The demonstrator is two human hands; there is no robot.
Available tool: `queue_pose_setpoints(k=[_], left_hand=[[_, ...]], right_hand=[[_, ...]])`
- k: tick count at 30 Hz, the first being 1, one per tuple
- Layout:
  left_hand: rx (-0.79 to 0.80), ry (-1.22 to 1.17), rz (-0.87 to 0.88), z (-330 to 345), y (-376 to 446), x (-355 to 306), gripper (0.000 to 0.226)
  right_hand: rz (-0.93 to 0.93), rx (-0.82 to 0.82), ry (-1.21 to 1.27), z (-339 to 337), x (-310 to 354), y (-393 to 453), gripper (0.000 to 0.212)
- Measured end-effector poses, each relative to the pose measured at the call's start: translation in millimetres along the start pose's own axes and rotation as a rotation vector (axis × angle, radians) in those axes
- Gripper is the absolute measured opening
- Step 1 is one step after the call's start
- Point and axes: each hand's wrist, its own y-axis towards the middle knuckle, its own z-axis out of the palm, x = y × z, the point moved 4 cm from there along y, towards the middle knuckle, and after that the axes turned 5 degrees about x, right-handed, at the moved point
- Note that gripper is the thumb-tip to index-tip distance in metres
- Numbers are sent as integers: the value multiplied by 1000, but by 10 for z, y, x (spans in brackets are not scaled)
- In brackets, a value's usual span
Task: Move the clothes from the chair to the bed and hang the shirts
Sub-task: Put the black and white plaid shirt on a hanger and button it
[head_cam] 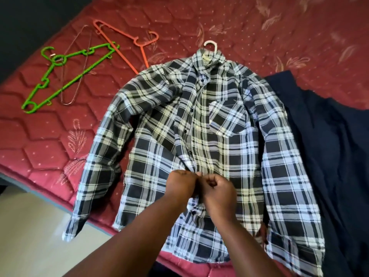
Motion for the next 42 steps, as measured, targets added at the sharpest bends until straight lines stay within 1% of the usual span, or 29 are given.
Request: queue_pose_setpoints(k=[1, 2, 4, 9, 11, 13, 14, 15, 16, 17, 18, 19, 20, 21, 23, 25, 27, 29, 30, 31, 33, 35, 37, 38, 40, 42], left_hand=[[-9, -9, -29, 14, 40, 36, 9], [-14, -6, -41, 23, 68, 73, 10], [4, 18, -12, 61, 83, 111, 15], [13, 50, 37, 124, 91, 161, 19], [30, 22, 60, 124, 112, 169, 20], [50, 62, 96, 75, 125, 169, 15], [59, 159, 129, 47, 127, 153, 13], [60, 338, 176, 15, 140, 133, 12], [41, 593, 221, -15, 135, 96, 9], [5, 861, 261, -43, 124, 55, 8], [-48, 1064, 307, -69, 100, 1, 16], [-93, 1155, 370, -95, 105, -61, 25], [-119, 1151, 448, -108, 104, -146, 27], [-128, 1094, 549, -121, 107, -230, 25], [-103, 972, 694, -116, 164, -389, 24], [-94, 885, 702, -107, 291, -486, 26], [-80, 910, 658, -103, 435, -505, 25], [-68, 980, 591, -113, 529, -470, 20], [-75, 1003, 573, -123, 552, -457, 17], [-88, 1017, 576, -133, 571, -444, 15], [-120, 1066, 602, -134, 565, -432, 14], [-145, 1105, 628, -122, 563, -423, 26], [-136, 1099, 683, -103, 560, -399, 33], [-121, 1106, 717, -93, 556, -379, 34], [-104, 1104, 756, -80, 561, -345, 33], [-120, 1053, 724, -80, 579, -342, 29]], right_hand=[[-5, 10, -4, 19, -41, 17, 14], [-5, 24, -8, 38, -67, 25, 14], [8, 48, 9, 54, -97, 58, 15], [109, 128, 126, -58, -72, 122, 16], [198, 169, 212, -79, -38, 150, 14], [396, 268, 393, -65, -70, 188, 10], [504, 344, 465, -63, -98, 205, 8], [588, 418, 475, -81, -128, 220, 6], [641, 465, 405, -115, -175, 246, 5], [658, 470, 301, -164, -222, 285, 7], [629, 429, 178, -224, -237, 333, 7], [563, 350, 75, -267, -228, 408, 4], [467, 270, 22, -290, -156, 481, 2], [365, 214, 10, -274, -59, 557, 3], [197, 176, 17, -158, 183, 687, 11], [86, 182, -35, 53, 369, 815, 17], [23, 201, -204, 292, 437, 950, 24], [27, 198, -410, 452, 389, 1046, 21], [41, 186, -443, 486, 344, 1083, 17], [59, 176, -423, 496, 291, 1117, 13], [121, 173, -242, 458, 190, 1152, 10], [242, 183, -8, 380, 59, 1167, 4], [364, 204, 223, 308, -66, 1157, 8], [397, 217, 305, 286, -105, 1149, 11], [414, 226, 385, 253, -144, 1122, 15], [405, 218, 414, 228, -152, 1087, 16]])
